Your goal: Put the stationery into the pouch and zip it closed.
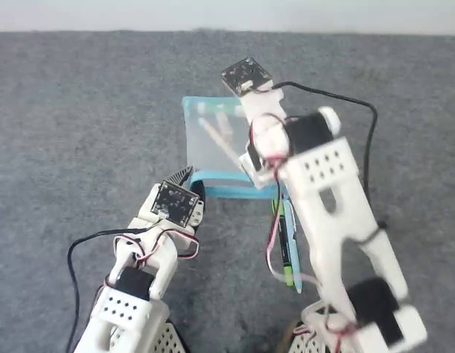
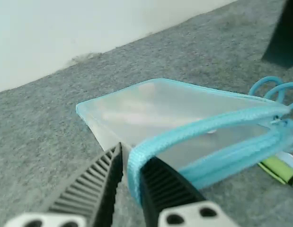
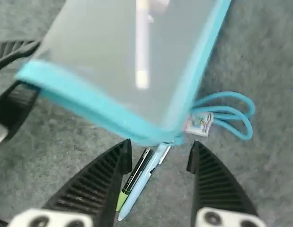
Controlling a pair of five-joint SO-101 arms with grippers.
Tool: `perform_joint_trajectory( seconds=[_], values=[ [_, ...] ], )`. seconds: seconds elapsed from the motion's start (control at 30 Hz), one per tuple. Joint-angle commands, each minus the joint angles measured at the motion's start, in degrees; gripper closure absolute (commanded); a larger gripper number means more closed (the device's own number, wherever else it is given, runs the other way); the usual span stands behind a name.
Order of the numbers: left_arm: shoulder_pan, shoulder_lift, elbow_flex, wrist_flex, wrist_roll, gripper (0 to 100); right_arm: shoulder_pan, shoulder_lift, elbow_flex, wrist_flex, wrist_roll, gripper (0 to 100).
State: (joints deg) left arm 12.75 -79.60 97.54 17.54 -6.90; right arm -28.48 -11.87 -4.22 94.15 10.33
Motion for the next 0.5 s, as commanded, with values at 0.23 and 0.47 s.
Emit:
perform_joint_trajectory(
  seconds=[0.23,0.47],
  values=[
    [-9.49,0.18,-1.36,-3.08,0.26,99,7.52,-19.65,24.44,-4.97,5.27,81.8],
    [-15.56,0.18,-1.27,-4.48,0.00,99,9.01,-20.79,44.57,-13.05,5.54,81.8]
  ],
)
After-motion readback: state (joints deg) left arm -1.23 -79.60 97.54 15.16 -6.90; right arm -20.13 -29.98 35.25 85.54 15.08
